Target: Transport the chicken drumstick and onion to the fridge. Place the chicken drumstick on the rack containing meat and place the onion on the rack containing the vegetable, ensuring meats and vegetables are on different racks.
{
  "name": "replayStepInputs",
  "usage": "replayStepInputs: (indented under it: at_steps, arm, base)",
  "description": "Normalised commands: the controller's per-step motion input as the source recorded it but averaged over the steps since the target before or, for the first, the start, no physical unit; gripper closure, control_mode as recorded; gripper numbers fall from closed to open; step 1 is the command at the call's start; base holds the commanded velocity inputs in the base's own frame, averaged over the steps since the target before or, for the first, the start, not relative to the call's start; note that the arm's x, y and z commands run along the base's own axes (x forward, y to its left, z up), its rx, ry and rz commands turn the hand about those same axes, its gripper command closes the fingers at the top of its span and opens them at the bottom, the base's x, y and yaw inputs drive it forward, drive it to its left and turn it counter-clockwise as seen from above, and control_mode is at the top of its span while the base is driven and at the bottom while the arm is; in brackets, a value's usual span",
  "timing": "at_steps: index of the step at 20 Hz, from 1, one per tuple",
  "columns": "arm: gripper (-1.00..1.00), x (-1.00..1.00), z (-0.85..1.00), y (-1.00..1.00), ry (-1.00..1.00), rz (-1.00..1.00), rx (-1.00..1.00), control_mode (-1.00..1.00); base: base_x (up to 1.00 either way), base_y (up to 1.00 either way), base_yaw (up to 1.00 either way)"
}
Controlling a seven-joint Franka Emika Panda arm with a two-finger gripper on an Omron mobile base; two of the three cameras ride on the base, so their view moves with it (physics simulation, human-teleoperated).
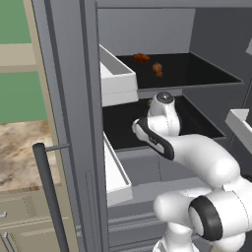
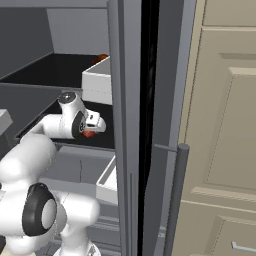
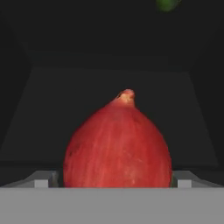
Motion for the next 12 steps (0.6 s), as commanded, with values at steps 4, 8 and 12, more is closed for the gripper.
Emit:
replayStepInputs:
  at_steps: [4,8,12]
  arm:
    - [-1.0,-0.27,0.03,0.0,-0.06,0.0,0.0,-1.0]
    - [-1.0,-0.19,0.02,0.0,-0.01,0.0,0.0,-1.0]
    - [-1.0,-0.88,0.26,0.0,-0.16,0.0,0.0,-1.0]
  base:
    - [0.0,0.0,0.0]
    - [0.0,0.0,0.0]
    - [0.0,0.0,0.0]
